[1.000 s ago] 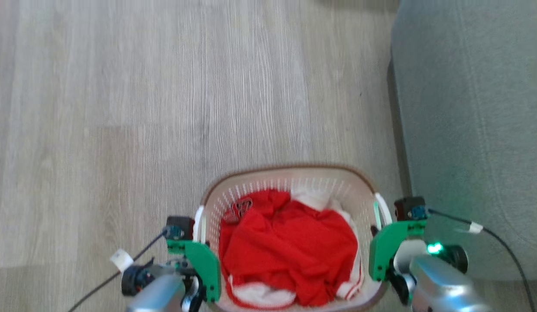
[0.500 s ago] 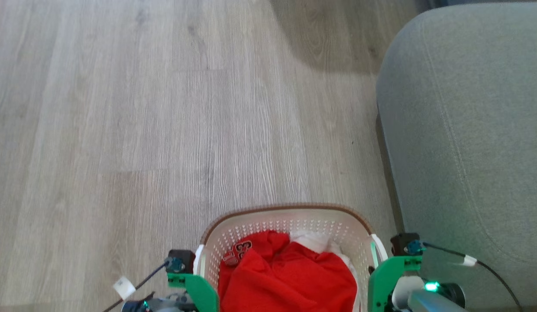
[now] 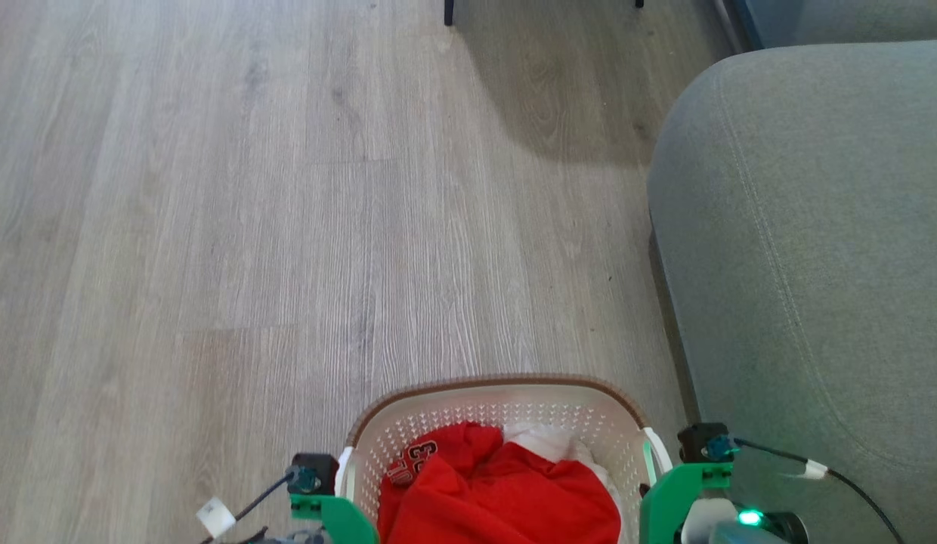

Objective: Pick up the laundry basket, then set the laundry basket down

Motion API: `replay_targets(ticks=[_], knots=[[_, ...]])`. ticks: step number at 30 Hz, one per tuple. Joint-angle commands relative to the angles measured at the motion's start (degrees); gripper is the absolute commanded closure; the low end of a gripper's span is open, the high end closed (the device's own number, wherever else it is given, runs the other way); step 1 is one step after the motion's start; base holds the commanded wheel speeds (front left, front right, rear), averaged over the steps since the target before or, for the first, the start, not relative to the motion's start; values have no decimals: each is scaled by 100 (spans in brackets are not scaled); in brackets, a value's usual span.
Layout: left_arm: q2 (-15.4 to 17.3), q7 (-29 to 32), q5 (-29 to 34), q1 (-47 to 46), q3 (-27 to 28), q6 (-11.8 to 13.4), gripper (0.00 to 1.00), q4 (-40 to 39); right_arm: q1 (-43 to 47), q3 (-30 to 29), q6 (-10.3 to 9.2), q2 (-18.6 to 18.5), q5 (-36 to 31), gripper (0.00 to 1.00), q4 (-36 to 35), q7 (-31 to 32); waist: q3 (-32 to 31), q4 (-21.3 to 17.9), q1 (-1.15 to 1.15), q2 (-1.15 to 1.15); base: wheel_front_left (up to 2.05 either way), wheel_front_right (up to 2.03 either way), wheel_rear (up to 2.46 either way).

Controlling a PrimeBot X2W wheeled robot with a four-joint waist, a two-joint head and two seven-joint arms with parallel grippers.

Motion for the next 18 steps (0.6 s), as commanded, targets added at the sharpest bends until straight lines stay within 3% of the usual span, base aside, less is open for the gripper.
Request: replay_targets(ticks=[1, 18], knots=[[194, -36, -30, -22, 66, 34, 100, 77, 31, 92, -11, -74, 56, 100, -15, -98, -20, -3, 1, 0, 0, 0, 0], [194, -50, -149, -51, -69, 31, 100, 105, -84, 491, -11, -74, 430, 100, 46, -185, 7, -20, 1, 0, 0, 0, 0]])
